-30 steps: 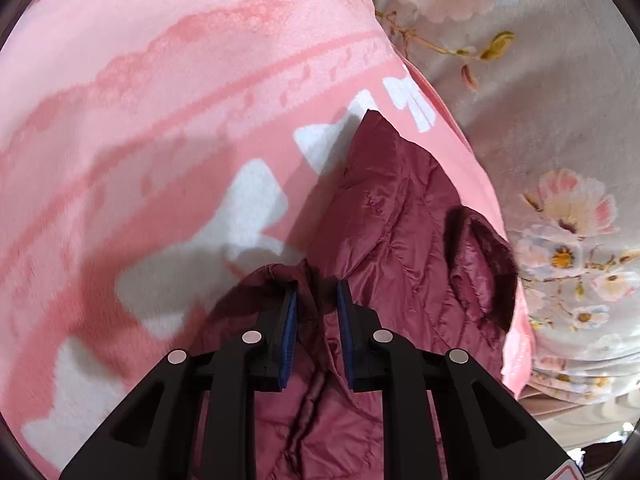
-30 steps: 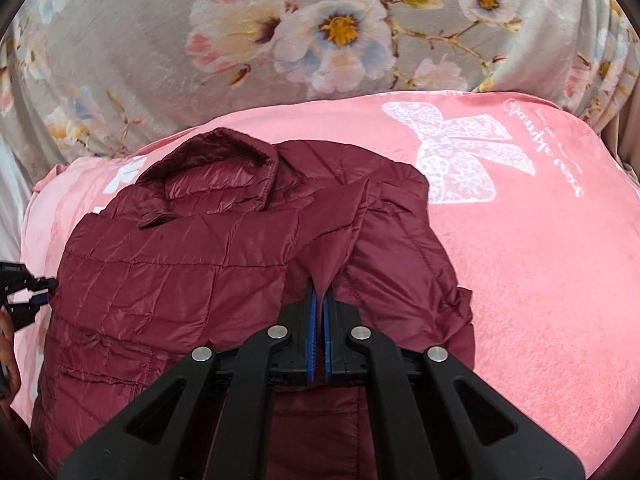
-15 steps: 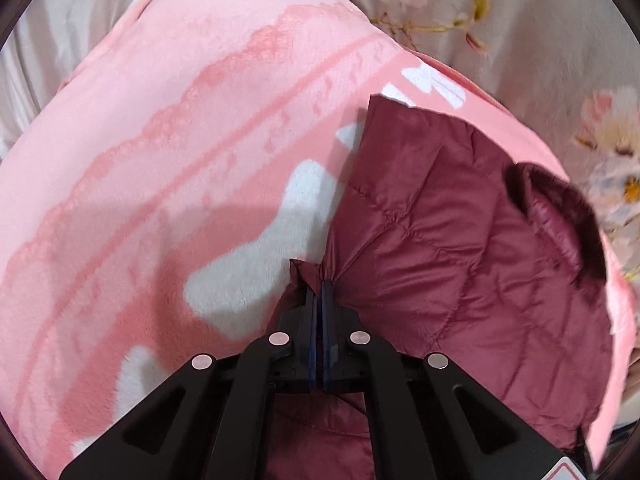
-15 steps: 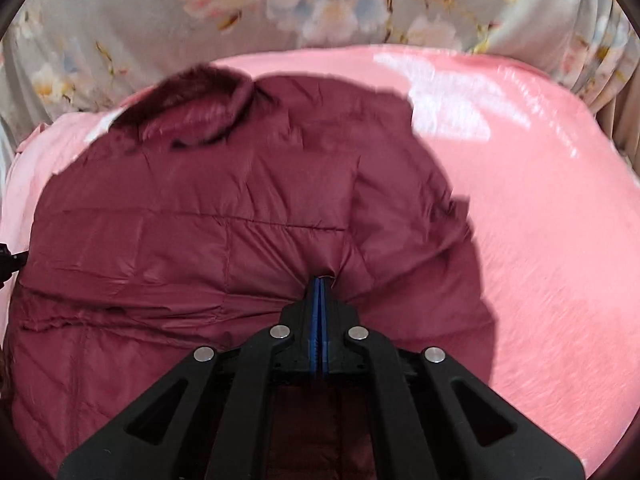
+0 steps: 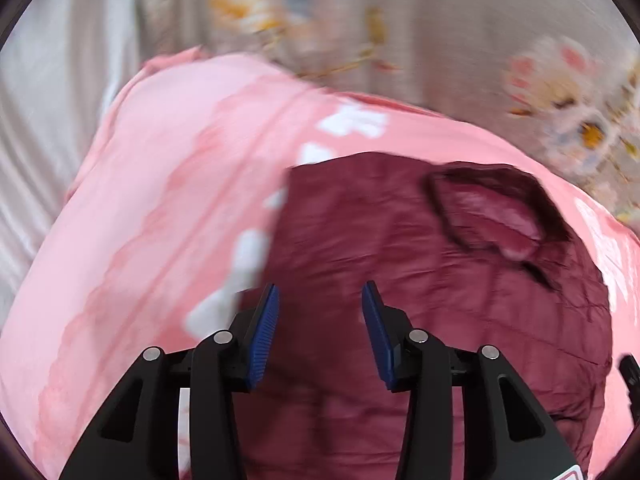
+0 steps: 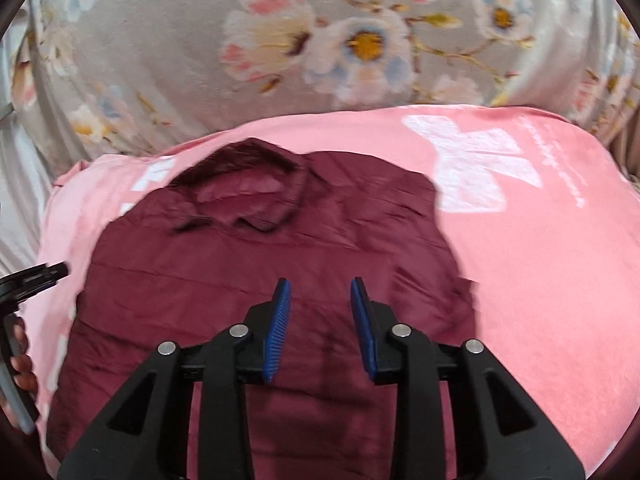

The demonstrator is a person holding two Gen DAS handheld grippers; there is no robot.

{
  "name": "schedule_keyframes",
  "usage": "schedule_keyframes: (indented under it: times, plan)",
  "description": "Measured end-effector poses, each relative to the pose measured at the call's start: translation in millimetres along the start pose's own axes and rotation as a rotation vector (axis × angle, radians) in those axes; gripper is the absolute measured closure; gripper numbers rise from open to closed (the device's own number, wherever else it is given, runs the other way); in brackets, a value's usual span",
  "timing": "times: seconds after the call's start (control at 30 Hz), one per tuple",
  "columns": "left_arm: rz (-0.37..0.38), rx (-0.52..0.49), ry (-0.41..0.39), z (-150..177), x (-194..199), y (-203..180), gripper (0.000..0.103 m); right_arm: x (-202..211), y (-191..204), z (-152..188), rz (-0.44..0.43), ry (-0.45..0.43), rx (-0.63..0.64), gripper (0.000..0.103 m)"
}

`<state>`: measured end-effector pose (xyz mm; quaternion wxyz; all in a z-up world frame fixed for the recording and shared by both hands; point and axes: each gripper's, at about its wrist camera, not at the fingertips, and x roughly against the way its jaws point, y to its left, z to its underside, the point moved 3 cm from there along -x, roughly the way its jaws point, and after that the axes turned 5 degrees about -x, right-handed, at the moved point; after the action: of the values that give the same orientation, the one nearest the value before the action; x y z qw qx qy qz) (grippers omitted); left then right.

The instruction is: Fold large clothes

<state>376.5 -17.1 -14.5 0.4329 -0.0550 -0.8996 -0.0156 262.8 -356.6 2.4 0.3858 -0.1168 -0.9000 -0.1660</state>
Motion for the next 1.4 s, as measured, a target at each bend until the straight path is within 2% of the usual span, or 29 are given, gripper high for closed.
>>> schedule_keyframes:
  times: [0.13, 0.23, 0.33, 0.5, 0.83, 1.03, 1.13, 1.27, 1.4]
  plan:
    - [0.006, -0.090, 0.037, 4.5, -23.0, -51.2, 0.056, -31.8, 23.6, 16.1, 0.003, 0.053, 0.040, 0.073]
    - [-0.016, -0.119, 0.086, 19.2, -48.6, -68.8, 0.056, -56.1, 29.1, 36.7, 0.021, 0.101, 0.052, 0.073]
    - [-0.057, -0.135, 0.084, 36.8, -65.1, -72.8, 0.053, -70.5, 26.9, 53.8, 0.022, 0.116, 0.052, 0.073]
    - [-0.111, -0.172, 0.007, 50.0, -68.5, -77.7, 0.048, -73.3, 26.1, 58.9, 0.016, 0.096, 0.047, 0.073]
    - [-0.126, -0.173, -0.018, 53.7, -67.6, -77.0, 0.045, -74.3, 23.1, 60.2, -0.003, 0.089, 0.034, 0.071]
    - [-0.138, -0.178, -0.016, 53.0, -68.5, -77.8, 0.043, -74.5, 23.3, 60.3, -0.031, 0.095, 0.026, 0.065]
    - [-0.116, -0.164, -0.017, 52.9, -67.4, -76.0, 0.042, -74.4, 23.6, 59.9, -0.045, 0.098, 0.024, 0.062]
    - [-0.021, -0.132, -0.004, 44.0, -57.4, -65.3, 0.041, -64.9, 18.3, 50.0, -0.080, 0.128, -0.008, 0.061]
    - [0.068, -0.083, 0.019, 7.1, -40.2, -58.6, 0.040, -57.0, 8.3, 17.4, -0.130, 0.119, -0.086, 0.059]
